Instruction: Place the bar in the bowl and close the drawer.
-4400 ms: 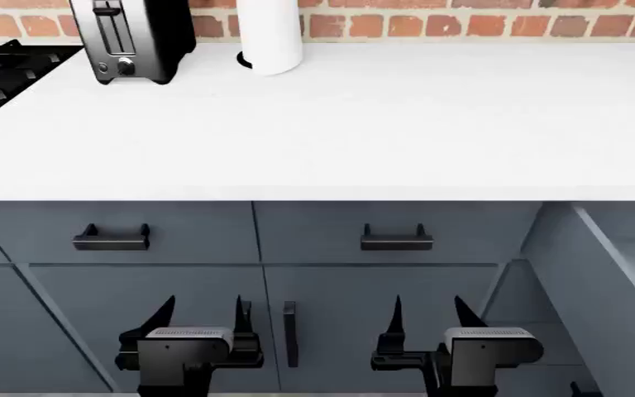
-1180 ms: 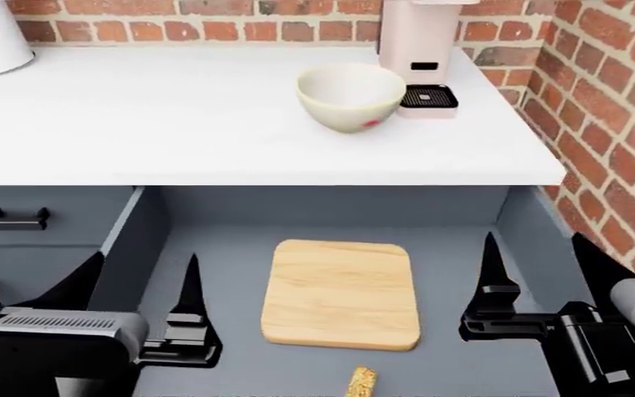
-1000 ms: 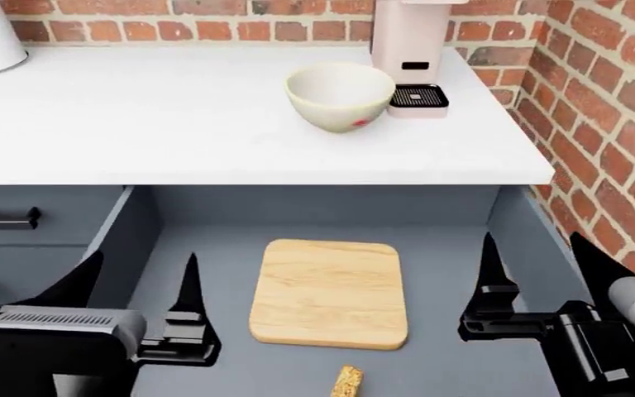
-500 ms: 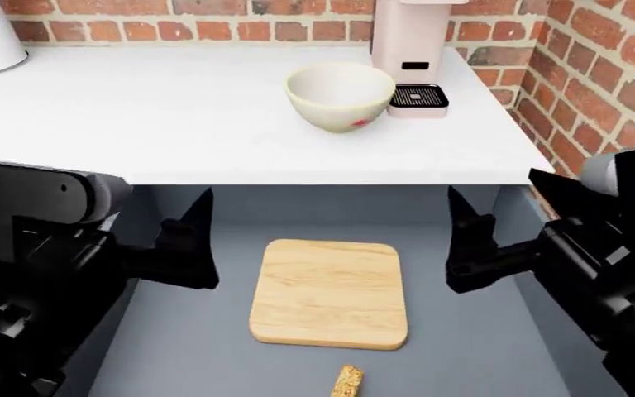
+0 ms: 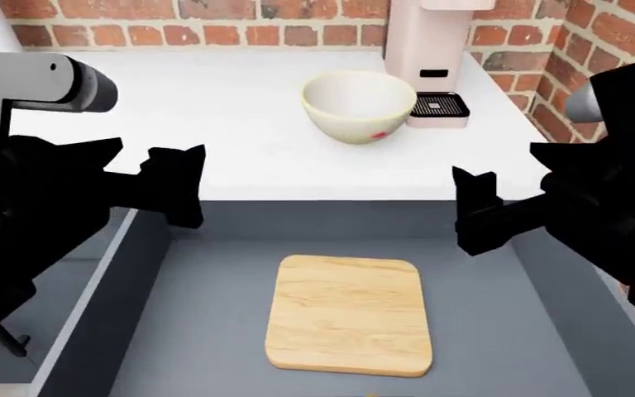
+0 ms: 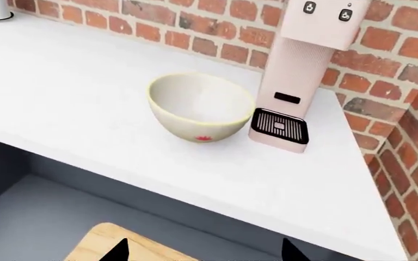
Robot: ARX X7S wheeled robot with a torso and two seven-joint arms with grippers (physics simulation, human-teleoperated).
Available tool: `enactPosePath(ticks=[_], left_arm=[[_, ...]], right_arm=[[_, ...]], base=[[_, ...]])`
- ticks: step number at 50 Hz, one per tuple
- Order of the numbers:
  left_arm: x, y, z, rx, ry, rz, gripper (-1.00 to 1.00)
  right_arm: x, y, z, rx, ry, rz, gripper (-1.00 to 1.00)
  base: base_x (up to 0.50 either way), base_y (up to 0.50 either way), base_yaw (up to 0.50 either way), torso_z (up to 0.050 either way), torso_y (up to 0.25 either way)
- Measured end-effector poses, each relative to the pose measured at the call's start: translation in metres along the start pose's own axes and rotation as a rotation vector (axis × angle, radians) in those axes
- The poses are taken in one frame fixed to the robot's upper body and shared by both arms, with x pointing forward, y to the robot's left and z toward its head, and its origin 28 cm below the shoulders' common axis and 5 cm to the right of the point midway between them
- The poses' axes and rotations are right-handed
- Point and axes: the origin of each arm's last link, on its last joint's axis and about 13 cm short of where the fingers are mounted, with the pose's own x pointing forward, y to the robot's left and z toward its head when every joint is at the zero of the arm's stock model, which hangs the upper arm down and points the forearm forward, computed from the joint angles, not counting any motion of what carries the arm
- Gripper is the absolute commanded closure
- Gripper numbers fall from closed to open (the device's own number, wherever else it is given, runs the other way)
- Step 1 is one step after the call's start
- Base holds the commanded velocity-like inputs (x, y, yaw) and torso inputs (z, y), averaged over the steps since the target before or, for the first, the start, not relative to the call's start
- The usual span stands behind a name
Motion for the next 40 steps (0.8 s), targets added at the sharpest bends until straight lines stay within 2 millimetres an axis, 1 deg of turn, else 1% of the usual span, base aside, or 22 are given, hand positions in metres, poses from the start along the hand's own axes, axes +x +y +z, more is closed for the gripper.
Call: enactPosePath(ticks=[8, 16, 31, 40], left_arm=[[0.001, 0.001, 0.003, -0.001, 0.01, 0.0, -1.0], [0.001, 0.003, 0.007, -0.004, 0.016, 0.002, -1.0], [0.003, 0.005, 0.014, -0.017, 0.051, -0.022, -1.0], [0.005, 0.007, 0.015, -0.021, 0.069, -0.028, -1.0]], right_arm=[[0.001, -0.002, 0.004, -0.014, 0.027, 0.019, -1.0], [0.006, -0.005, 0.014, -0.082, 0.096, 0.11, -1.0], [0.021, 0.002, 0.042, -0.405, 0.256, 0.414, -1.0], [0.038, 0.011, 0.048, -0.533, 0.343, 0.55, -1.0]], base=[[0.0, 0.0, 0.0, 0.0, 0.0], [0.0, 0.0, 0.0, 0.0, 0.0], [0.0, 0.0, 0.0, 0.0, 0.0], [0.0, 0.0, 0.0, 0.0, 0.0]])
